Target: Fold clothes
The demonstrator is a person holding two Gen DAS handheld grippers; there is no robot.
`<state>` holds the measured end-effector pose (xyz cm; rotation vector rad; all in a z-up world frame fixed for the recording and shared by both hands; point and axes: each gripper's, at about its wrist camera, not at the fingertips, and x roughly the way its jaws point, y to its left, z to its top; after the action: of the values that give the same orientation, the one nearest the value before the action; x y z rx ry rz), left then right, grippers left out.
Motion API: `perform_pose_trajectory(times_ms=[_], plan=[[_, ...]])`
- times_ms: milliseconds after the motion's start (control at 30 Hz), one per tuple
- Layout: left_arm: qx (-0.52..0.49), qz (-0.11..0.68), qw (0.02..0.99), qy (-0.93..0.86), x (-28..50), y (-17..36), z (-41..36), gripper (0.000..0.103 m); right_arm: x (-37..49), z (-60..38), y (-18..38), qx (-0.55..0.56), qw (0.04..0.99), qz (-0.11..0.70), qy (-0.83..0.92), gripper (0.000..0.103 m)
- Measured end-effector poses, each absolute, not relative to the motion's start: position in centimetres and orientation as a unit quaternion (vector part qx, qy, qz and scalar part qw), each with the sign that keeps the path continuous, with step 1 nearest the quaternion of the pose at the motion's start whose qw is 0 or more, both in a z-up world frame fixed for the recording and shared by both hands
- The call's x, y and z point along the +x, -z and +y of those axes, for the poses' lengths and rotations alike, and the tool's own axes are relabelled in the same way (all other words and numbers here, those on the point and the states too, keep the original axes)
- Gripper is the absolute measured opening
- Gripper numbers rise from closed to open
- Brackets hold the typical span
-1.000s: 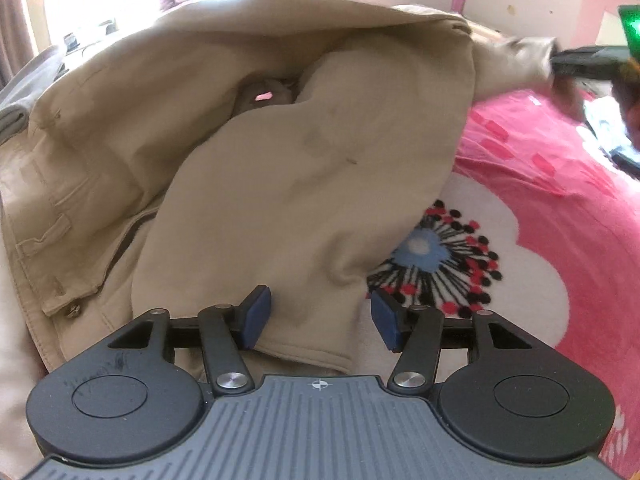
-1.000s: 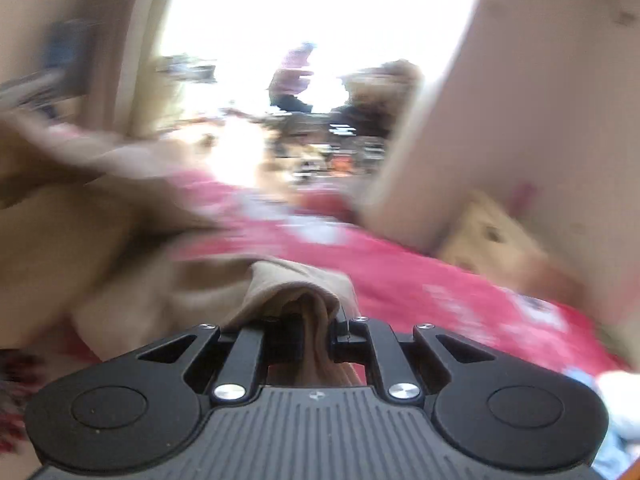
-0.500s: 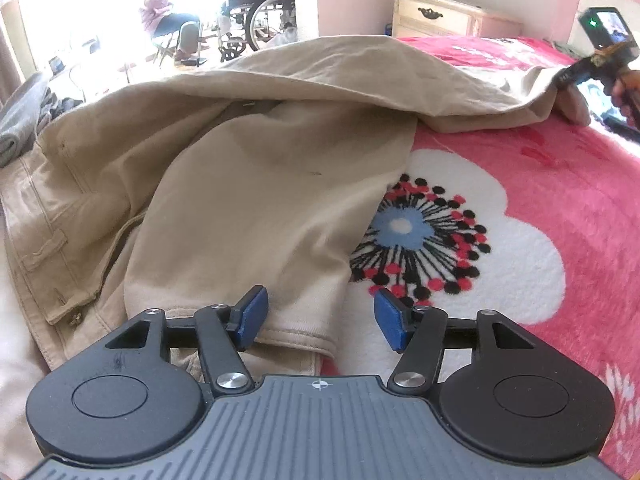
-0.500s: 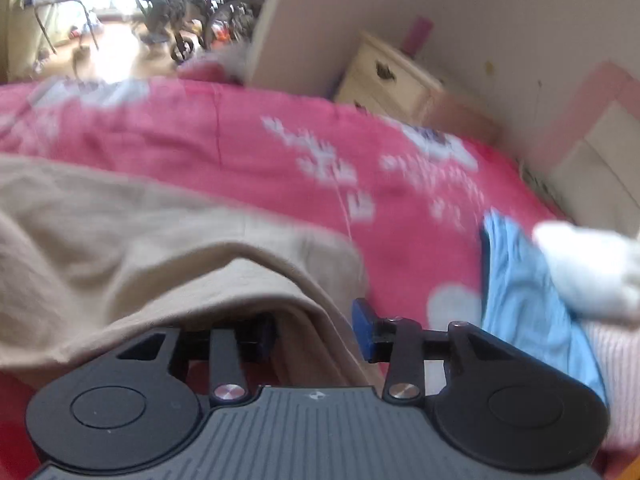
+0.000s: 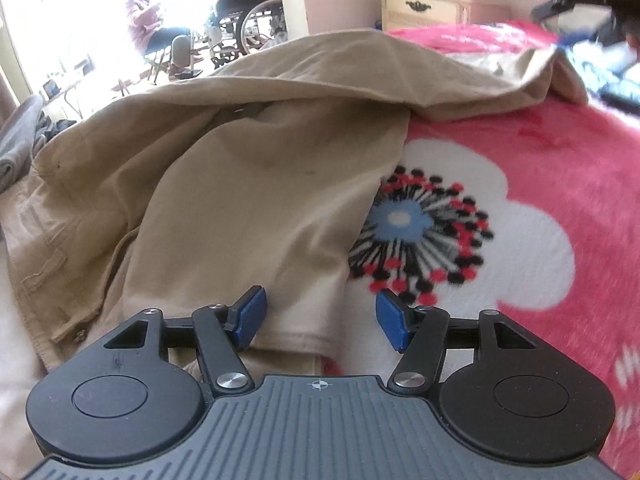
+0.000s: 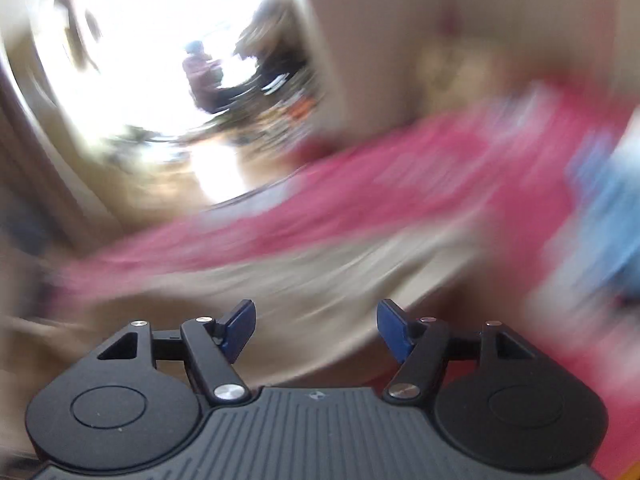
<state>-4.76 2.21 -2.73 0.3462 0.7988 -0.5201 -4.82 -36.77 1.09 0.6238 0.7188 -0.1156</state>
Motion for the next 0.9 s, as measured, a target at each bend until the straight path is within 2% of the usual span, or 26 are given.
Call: perform_pose_trajectory(times_ms=[67, 133, 200, 333, 500, 533, 733, 800, 867, 900], plan=[[0.168, 0.374, 0.875, 0.257, -4.5, 2.5, 1.6, 0.061, -4.1, -36.0, 1.7, 0.393, 0.838, 0.379, 0.008, 0.068], [0.177, 0.362, 0.876, 0.266, -4.2, 2.4, 0.8, 0.061, -3.6, -35.5, 4.2, 0.429, 0.809, 0.400, 0.011, 0.058], [0.182, 0.364, 0.872, 0.272, -3.7, 2.5, 0.0, 0.061, -3.1, -35.3, 6.5, 0.452, 0.789, 0.415, 0.026, 0.054], [0.163, 0.377, 0.866, 0.284, -2.1, 2.7, -1.3, 0.061, -2.4, -36.0, 9.4, 0.467, 0.773, 0.424, 0.063, 0.037], [0.211, 0.348, 0.869, 0.281, -1.1, 3.6, -3.7, 0.058, -0.4, -36.7, 8.8, 0.431, 0.803, 0.404, 0.075, 0.024], [0.217, 0.346, 0.870, 0.277, -0.8, 3.8, -4.1, 0.053, 0.1, -37.0, 8.0, 0.422, 0.816, 0.388, 0.075, 0.023], [0.203, 0.356, 0.876, 0.255, 0.7, 4.5, -4.6, 0.043, 2.3, -39.1, 6.2, 0.447, 0.831, 0.324, 0.066, 0.022], [0.197, 0.353, 0.880, 0.251, 0.8, 4.6, -4.6, 0.034, 2.5, -39.1, 6.9, 0.457, 0.824, 0.330, 0.062, 0.023], [0.199, 0.346, 0.883, 0.247, 0.6, 4.6, -4.7, 0.012, 2.0, -38.8, 8.2, 0.461, 0.814, 0.349, 0.057, 0.023], [0.203, 0.343, 0.884, 0.243, 0.6, 4.6, -4.8, 0.009, 1.8, -38.4, 8.8, 0.463, 0.810, 0.356, 0.055, 0.023]])
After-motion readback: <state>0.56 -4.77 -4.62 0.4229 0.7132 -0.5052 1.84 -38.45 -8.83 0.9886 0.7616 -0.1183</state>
